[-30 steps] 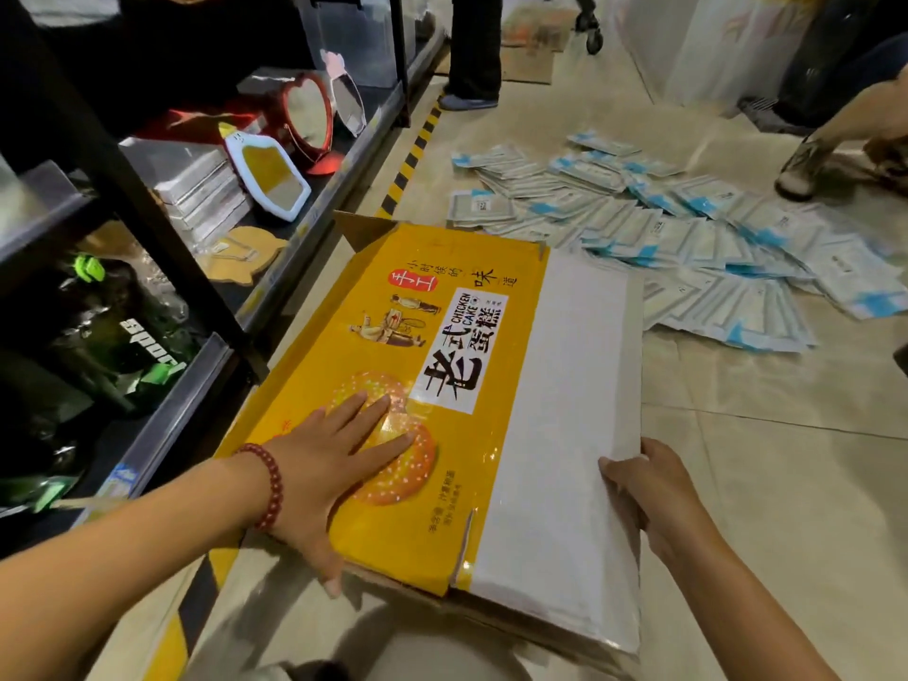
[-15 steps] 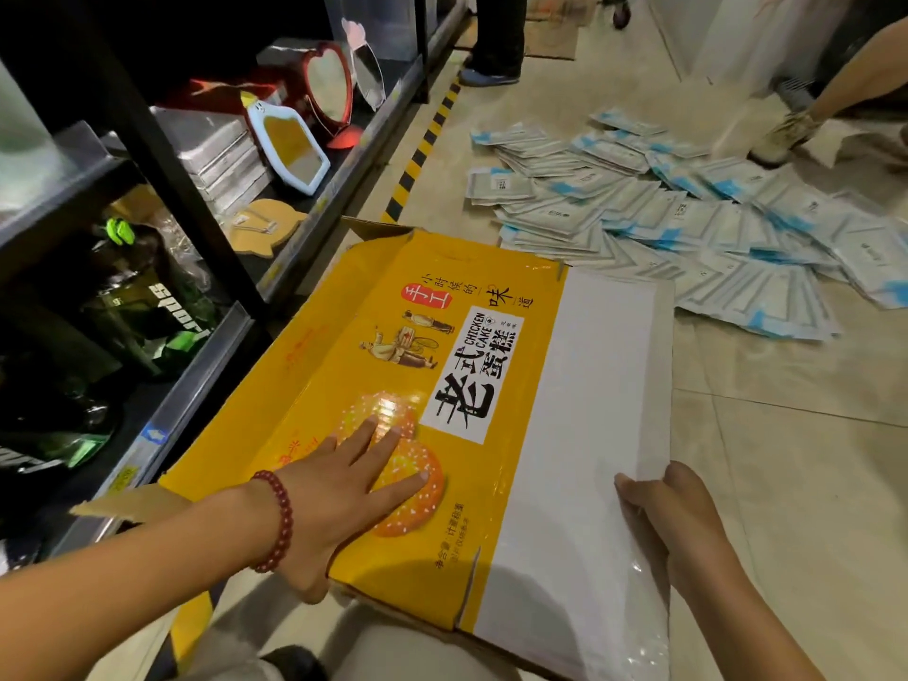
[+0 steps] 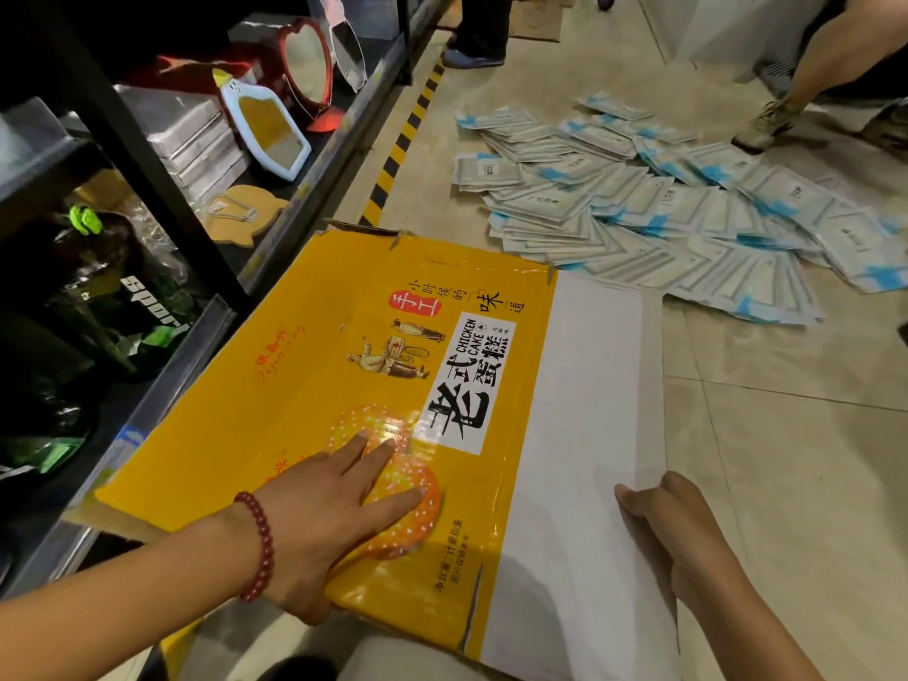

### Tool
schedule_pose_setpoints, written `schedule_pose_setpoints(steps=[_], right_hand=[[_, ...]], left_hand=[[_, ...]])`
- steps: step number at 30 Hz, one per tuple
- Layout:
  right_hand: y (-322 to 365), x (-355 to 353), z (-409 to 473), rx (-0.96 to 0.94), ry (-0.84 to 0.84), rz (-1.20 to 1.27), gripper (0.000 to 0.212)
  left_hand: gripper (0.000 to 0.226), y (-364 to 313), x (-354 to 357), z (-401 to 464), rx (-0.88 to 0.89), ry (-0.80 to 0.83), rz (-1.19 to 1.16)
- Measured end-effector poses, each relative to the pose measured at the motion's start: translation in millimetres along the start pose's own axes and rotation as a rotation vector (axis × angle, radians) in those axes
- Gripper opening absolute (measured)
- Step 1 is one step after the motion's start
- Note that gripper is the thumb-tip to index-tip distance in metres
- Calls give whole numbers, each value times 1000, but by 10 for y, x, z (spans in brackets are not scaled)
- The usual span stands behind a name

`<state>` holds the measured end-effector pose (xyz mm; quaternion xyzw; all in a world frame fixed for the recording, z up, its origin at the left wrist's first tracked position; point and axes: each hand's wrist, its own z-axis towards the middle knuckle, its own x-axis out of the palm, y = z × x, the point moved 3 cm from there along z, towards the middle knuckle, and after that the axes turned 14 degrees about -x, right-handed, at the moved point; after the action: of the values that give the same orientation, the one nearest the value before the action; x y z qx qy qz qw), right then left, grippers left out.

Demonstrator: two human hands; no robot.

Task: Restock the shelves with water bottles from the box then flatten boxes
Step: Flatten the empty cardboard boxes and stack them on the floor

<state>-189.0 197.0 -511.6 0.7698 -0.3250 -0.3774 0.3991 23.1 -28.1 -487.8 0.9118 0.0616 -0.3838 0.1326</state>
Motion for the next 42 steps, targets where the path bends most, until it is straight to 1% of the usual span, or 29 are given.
schedule_pose_setpoints(steps=[2, 6, 7, 9, 10, 11, 14, 15, 16, 18, 19, 21, 22, 24, 28, 32, 35, 37, 39, 40, 42], right_hand=[[-36, 47, -22, 14, 11, 26, 10], [-90, 107, 36, 33, -16, 53, 24], [-85, 117, 73, 31, -21, 47, 20], [-60, 129, 180, 32, -29, 38, 5], [-45, 124, 238, 27, -36, 39, 11], [-35, 114, 287, 17, -39, 41, 13], [-51, 56, 391, -26, -33, -1, 9], [-80, 32, 415, -36, -37, -14, 8], [-122, 12, 447, -50, -36, -30, 8], [-217, -4, 501, -66, -32, -56, 7], [-273, 1, 531, -67, -32, -64, 8], [-368, 23, 565, -73, -27, -65, 12], [-429, 40, 570, -72, -23, -70, 14], [-590, 74, 552, -70, -14, -96, 18], [-922, 220, 450, -112, -30, -250, 23], [-1173, 479, 404, -118, 3, -454, 32], [-1318, 491, 445, -79, -79, -521, 36], [-1428, 437, 467, -45, -93, -566, 34], [-1570, 384, 482, -24, -76, -595, 31], [-1646, 366, 478, -7, -55, -602, 34], [-1794, 357, 460, 36, -3, -613, 47]], left_hand=[[122, 37, 26, -4, -2, -6, 5], [122, 88, 78, -6, -16, -56, 19], [123, 102, 86, 12, -23, -73, 22], [124, 103, 62, 55, -27, -101, 22], [125, 91, 49, 83, -36, -111, 32], [125, 72, 61, 122, -43, -123, 43], [123, -10, 115, 181, -41, -134, 9], [120, -27, 146, 205, -28, -173, 5], [118, -42, 158, 240, -18, -250, 26], [118, -68, 165, 340, -4, -300, -4], [121, -105, 213, 424, 50, -285, -9], [129, -193, 339, 624, 116, -127, -28], [130, -248, 343, 721, 132, -83, -10], [125, -341, 373, 895, 159, -77, -8], [119, -423, 415, 1228, 40, -42, -54], [114, -441, 594, 1479, -49, -29, -134], [105, -376, 821, 1619, -122, 29, -189], [100, -288, 978, 1693, -184, 50, -225], [99, -152, 1134, 1762, -275, 45, -278], [98, -71, 1218, 1785, -330, 35, -316], [98, 96, 1394, 1789, -470, 1, -422]])
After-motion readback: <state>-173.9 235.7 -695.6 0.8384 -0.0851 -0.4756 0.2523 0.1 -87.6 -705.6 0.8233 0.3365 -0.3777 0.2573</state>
